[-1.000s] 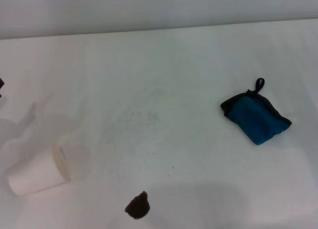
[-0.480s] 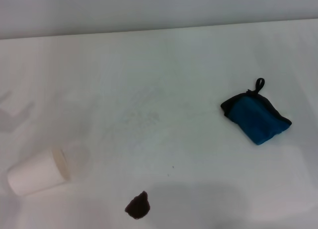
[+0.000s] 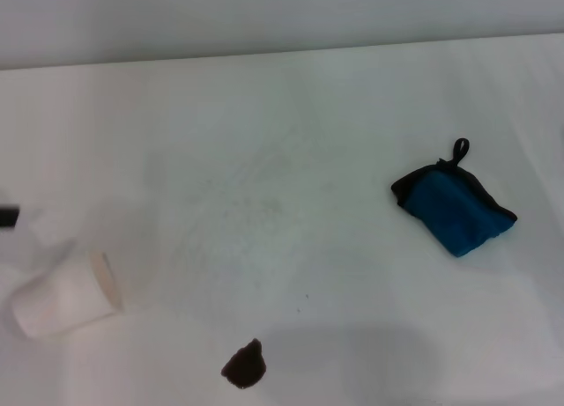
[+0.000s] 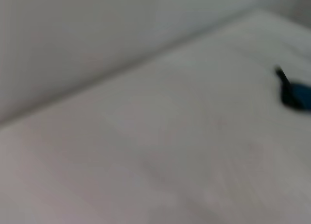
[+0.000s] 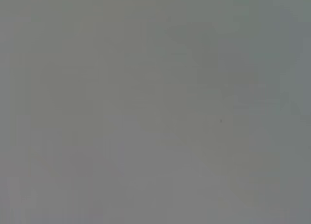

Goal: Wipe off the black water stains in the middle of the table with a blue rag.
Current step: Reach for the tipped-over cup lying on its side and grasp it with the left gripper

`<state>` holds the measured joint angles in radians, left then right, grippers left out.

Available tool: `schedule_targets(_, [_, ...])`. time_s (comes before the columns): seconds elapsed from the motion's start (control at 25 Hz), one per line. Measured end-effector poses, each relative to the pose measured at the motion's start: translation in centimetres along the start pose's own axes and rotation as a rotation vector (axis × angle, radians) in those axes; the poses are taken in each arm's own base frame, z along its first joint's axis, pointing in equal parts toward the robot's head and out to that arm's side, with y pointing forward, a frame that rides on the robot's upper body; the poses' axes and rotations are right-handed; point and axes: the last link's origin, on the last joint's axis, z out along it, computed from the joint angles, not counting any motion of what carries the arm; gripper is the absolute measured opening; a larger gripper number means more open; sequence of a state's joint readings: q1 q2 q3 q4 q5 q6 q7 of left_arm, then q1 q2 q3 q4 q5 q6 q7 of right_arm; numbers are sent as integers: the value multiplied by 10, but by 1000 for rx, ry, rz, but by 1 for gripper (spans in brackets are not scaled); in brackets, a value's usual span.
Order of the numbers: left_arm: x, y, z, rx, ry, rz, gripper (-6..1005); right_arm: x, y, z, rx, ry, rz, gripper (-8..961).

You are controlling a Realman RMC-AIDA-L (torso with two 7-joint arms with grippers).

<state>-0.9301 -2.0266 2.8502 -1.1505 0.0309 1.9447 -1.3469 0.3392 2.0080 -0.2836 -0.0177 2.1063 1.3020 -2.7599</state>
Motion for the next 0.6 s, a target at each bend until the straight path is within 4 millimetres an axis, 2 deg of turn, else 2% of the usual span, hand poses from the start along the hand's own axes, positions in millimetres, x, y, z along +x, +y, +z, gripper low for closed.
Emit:
schedule_targets(0.2, [9, 2, -2, -43, -185, 54, 764, 0, -1, -3, 1, -5, 6, 410])
schedule_targets(0.44, [19, 5, -9, -40, -251, 129, 762, -1, 1, -4, -2, -13, 10, 410])
schedule_targets(0.6, [26, 10, -2, -61, -257, 186, 757, -2, 3, -3, -9, -23, 13, 410])
